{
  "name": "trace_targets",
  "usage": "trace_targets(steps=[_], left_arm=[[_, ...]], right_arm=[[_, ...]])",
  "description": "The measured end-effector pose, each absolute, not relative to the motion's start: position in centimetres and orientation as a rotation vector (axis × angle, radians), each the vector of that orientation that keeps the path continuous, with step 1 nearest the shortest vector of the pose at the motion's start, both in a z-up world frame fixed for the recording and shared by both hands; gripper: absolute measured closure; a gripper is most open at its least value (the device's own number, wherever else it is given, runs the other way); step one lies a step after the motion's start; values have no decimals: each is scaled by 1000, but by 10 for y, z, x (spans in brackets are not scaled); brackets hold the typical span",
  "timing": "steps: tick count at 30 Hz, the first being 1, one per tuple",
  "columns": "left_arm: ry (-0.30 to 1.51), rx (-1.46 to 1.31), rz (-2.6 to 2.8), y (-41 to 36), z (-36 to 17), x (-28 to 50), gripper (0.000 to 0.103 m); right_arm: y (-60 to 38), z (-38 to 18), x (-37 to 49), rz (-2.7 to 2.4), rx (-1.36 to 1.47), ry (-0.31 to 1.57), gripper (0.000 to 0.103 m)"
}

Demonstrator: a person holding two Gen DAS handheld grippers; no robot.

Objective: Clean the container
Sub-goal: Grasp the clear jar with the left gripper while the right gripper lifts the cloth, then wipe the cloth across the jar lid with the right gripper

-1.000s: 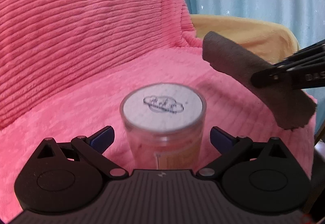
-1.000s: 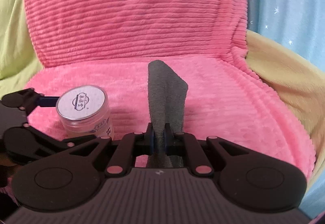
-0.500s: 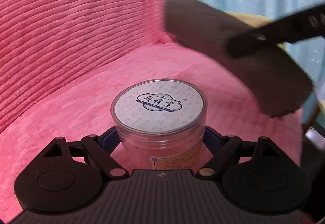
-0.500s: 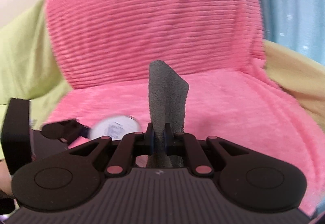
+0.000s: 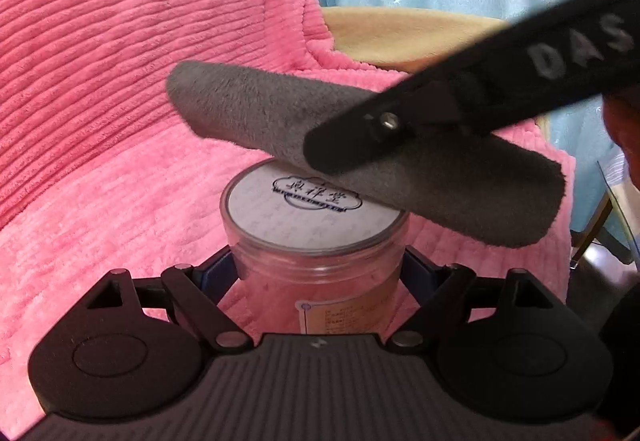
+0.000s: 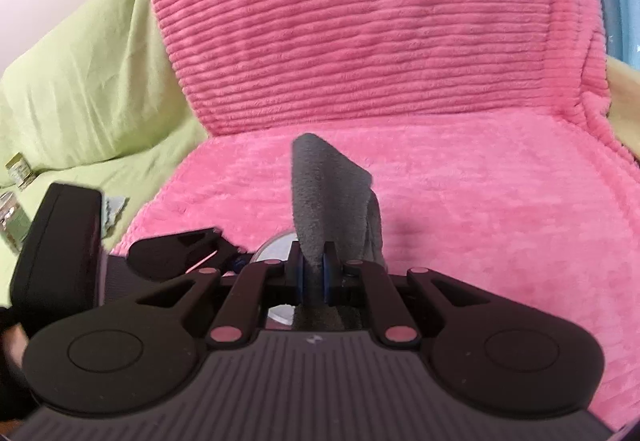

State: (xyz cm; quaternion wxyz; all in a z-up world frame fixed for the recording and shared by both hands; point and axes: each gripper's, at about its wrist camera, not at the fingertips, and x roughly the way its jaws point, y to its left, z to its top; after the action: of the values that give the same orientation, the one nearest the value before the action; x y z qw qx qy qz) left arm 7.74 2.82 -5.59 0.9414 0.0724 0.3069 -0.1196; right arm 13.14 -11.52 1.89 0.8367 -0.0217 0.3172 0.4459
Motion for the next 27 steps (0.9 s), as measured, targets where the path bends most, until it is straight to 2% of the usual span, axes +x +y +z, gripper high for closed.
trace_targets(steps=[7,16,27], left_arm=[[632,136,-245,33,-57,79,18],[634,141,-240,28,-58,77,18],[632,143,-240,28,-60,81,18]], right_arm=[[-132,11,136,1068,85,748,96],[-106,1,152,1180,180,749,97],[-130,-8,172,1009,202,715,97]])
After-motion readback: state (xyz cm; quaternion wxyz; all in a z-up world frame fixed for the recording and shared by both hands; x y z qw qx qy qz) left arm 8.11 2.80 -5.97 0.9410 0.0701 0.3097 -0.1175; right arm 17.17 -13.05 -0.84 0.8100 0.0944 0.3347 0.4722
